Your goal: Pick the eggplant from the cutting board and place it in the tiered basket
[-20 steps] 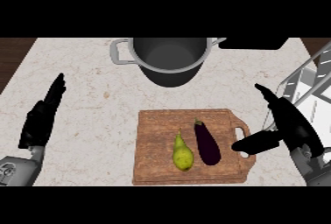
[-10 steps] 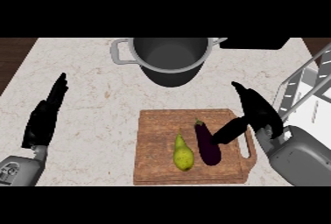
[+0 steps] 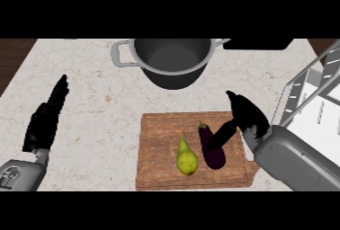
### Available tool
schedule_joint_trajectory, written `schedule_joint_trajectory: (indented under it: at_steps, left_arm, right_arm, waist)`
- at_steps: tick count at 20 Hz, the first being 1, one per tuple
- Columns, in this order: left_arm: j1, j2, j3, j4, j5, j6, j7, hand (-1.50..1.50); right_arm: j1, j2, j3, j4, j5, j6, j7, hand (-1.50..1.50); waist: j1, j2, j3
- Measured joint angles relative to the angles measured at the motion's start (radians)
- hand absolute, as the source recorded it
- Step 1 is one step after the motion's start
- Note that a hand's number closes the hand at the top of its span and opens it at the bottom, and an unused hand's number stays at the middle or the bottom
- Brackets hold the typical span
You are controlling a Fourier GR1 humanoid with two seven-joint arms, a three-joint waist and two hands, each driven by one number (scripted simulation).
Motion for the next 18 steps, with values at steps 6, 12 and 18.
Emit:
schedule_joint_trajectory:
  at_steps: [6,12,18]
  left_arm:
    - [0.005,-0.003,0.016,0.009,-0.002,-0.011,0.001,0.0]
    - [-0.005,-0.008,0.022,0.012,-0.011,-0.018,0.009,0.0]
    - [0.023,-0.006,0.036,0.006,-0.013,-0.028,-0.009,0.0]
  right_arm:
    - [-0.02,0.046,0.044,0.037,0.03,0.012,0.0,-1.5]
    - [-0.056,0.069,0.079,0.075,0.071,0.033,0.001,-1.5]
    - [-0.068,0.105,0.092,0.118,0.104,0.051,0.001,-1.5]
  waist:
    - [-0.009,-0.003,0.0]
    - [-0.015,-0.005,0.0]
    - [-0.014,-0.006,0.0]
